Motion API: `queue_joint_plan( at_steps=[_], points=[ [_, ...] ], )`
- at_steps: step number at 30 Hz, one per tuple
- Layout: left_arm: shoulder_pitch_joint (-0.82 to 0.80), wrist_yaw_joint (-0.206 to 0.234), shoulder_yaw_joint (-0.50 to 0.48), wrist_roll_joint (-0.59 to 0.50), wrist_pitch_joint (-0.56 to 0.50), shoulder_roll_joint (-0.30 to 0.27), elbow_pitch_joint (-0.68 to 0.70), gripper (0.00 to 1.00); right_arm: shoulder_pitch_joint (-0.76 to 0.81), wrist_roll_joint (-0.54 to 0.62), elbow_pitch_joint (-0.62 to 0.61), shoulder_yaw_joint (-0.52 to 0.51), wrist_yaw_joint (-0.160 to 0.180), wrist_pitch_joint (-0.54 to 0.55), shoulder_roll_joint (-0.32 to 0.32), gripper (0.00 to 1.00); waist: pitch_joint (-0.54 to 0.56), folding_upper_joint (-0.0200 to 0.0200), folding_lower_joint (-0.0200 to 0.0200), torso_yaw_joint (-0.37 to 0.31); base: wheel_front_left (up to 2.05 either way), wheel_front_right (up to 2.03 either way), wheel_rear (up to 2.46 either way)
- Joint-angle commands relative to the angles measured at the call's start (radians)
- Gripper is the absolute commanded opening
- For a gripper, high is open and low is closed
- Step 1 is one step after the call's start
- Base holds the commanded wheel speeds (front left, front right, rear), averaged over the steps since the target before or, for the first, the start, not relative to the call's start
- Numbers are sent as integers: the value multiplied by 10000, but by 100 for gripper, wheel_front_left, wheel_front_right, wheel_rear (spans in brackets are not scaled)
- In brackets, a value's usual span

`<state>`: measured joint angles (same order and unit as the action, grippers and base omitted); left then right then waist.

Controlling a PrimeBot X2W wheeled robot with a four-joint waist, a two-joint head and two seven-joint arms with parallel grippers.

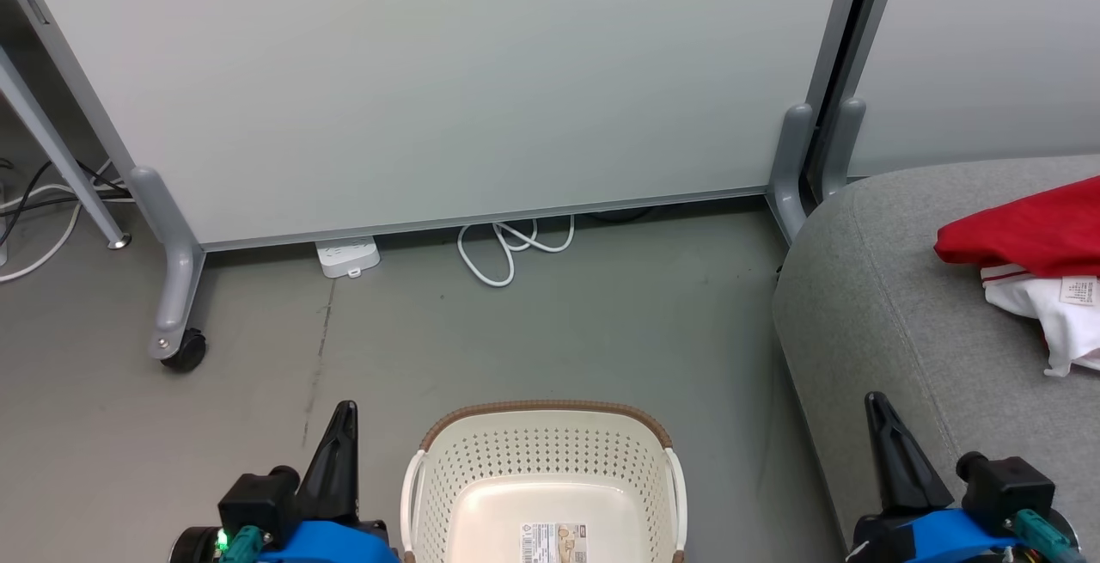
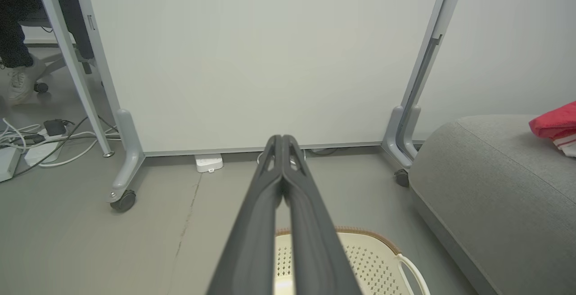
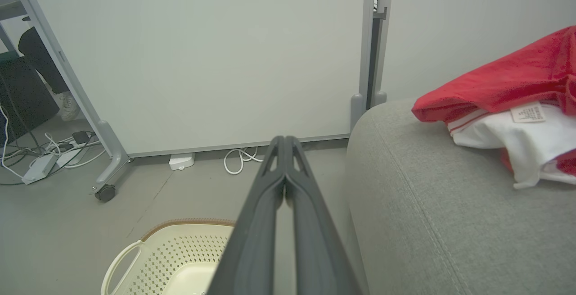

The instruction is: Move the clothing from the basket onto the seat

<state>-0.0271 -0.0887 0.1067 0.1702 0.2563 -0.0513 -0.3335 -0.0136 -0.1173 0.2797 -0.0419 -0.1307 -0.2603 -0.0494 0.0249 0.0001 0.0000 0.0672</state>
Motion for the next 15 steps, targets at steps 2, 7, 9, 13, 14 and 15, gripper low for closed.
queue_joint_plan(
  at_steps=[2, 7, 9, 13, 14, 15],
  points=[
    [-202, -22, -160, 711, -204, 0, 84, 0, -201, -726, -41, -128, 0, 241, -10, 0, -7, -1, 1, -18, 0, 0, 0],
    [-244, -51, -298, 1689, -447, 1, 157, 0, -240, -1751, -91, -155, 0, 482, -11, 0, -18, -1, 1, -45, 0, 0, 0],
    [-257, -63, -347, 2056, -535, 2, 188, 0, -249, -2136, -117, -158, 0, 563, -11, 0, -23, -1, 1, -55, 0, 0, 0],
    [-288, -84, -450, 2777, -712, 2, 244, 0, -276, -2887, -159, -170, 0, 729, -12, 0, -32, -1, 1, -77, 0, 0, 0],
    [-297, -89, -476, 2953, -754, 2, 257, 0, -285, -3068, -167, -175, 0, 769, -12, 0, -34, -1, 1, -82, 0, 0, 0],
    [-306, -94, -502, 3124, -798, 2, 270, 0, -294, -3246, -174, -181, 0, 813, -13, 0, -37, -1, 1, -88, 0, 0, 0]
  ],
)
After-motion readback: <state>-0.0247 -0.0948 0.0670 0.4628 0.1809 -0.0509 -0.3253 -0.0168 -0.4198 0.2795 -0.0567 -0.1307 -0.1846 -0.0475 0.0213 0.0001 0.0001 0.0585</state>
